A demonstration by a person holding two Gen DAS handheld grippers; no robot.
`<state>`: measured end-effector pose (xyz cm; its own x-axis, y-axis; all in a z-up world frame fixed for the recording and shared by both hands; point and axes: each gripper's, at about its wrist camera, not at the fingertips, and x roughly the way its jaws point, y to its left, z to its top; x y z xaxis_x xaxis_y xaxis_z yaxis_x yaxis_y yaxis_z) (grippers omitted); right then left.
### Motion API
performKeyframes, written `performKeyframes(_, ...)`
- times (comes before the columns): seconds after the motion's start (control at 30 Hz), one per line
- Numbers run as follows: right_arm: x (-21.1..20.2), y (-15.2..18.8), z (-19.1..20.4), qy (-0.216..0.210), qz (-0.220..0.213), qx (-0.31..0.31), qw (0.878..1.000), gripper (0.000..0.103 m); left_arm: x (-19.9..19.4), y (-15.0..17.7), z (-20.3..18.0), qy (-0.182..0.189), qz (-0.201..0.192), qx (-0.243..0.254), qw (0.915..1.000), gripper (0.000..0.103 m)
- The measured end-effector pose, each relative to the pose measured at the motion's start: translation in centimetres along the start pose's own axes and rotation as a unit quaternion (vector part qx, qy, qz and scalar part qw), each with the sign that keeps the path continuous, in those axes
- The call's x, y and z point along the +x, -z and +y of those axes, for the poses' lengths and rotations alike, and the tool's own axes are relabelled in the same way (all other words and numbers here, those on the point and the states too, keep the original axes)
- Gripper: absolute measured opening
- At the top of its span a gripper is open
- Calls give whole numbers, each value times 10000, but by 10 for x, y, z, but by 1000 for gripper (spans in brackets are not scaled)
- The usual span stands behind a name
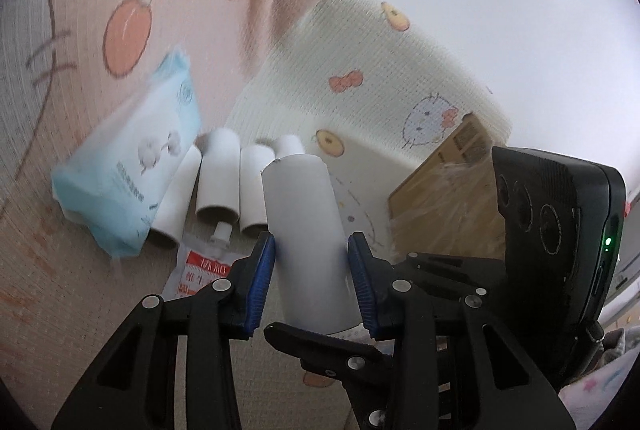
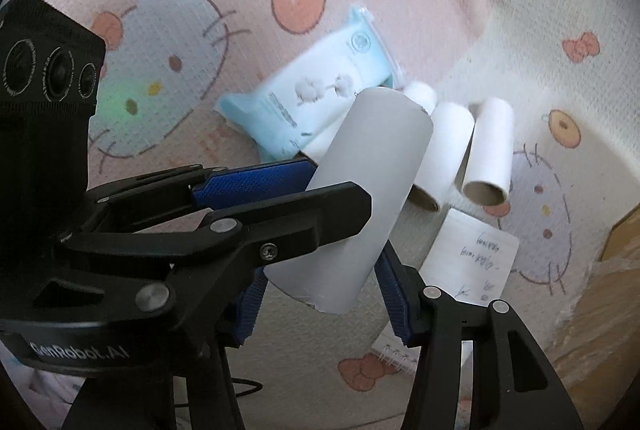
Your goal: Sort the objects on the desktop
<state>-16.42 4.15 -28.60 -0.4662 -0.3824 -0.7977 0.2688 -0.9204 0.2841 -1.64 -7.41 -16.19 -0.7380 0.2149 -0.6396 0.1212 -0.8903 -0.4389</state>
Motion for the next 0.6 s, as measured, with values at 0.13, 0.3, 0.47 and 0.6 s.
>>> performKeyframes(0.13,-20,13,6,126,-178,-180,9996,50,-12,-5,-7,-10,-178,101,9998,42)
performKeyframes(0.3,-50,8,10,251,-348,-369,9984,50,-23,-12,-17,-46,-284,213,9994,42)
performKeyframes(0.47,-70,11,10,284,-494,-446,9974,50,-32,-19,-29,-39,-374,370,9986,42)
performKeyframes(0.6,-85,1,4,425,-603,-472,9962,50,-41,-37,-47,-156,-450,698,9964,42)
